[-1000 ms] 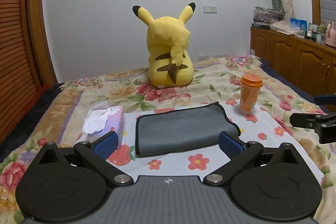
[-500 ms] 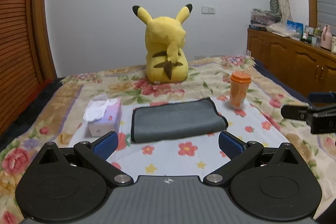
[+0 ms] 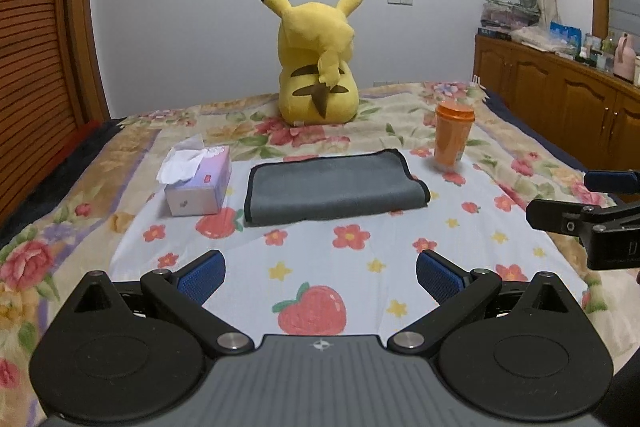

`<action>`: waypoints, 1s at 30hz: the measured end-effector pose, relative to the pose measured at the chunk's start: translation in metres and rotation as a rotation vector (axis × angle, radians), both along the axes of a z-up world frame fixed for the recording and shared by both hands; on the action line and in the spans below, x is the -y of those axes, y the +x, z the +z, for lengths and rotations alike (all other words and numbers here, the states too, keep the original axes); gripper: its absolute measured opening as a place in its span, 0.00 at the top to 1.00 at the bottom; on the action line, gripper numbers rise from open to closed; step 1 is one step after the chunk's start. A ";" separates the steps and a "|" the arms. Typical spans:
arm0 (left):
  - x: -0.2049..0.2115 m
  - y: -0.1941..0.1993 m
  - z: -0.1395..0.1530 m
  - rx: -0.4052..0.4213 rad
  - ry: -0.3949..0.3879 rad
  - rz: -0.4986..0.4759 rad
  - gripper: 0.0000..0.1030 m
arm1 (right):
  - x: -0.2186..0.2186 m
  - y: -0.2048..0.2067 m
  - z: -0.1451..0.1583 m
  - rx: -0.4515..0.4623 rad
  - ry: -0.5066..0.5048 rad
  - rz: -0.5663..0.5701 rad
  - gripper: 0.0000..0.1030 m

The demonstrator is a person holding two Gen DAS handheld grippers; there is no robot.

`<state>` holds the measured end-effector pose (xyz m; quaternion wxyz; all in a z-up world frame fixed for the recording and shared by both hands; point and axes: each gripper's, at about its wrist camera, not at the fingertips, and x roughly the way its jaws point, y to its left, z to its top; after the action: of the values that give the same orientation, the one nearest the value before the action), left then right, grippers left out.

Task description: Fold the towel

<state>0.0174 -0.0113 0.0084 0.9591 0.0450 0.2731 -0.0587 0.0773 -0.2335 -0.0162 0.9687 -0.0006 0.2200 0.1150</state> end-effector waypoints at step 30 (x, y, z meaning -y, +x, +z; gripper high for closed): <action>-0.006 0.006 -0.040 -0.040 -0.016 0.042 0.00 | 0.004 0.008 -0.044 -0.091 -0.020 -0.040 0.00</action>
<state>0.0234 -0.0056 -0.0318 0.9548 0.0306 0.2926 -0.0415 0.0851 -0.2374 -0.0600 0.9598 -0.0004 0.2649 0.0932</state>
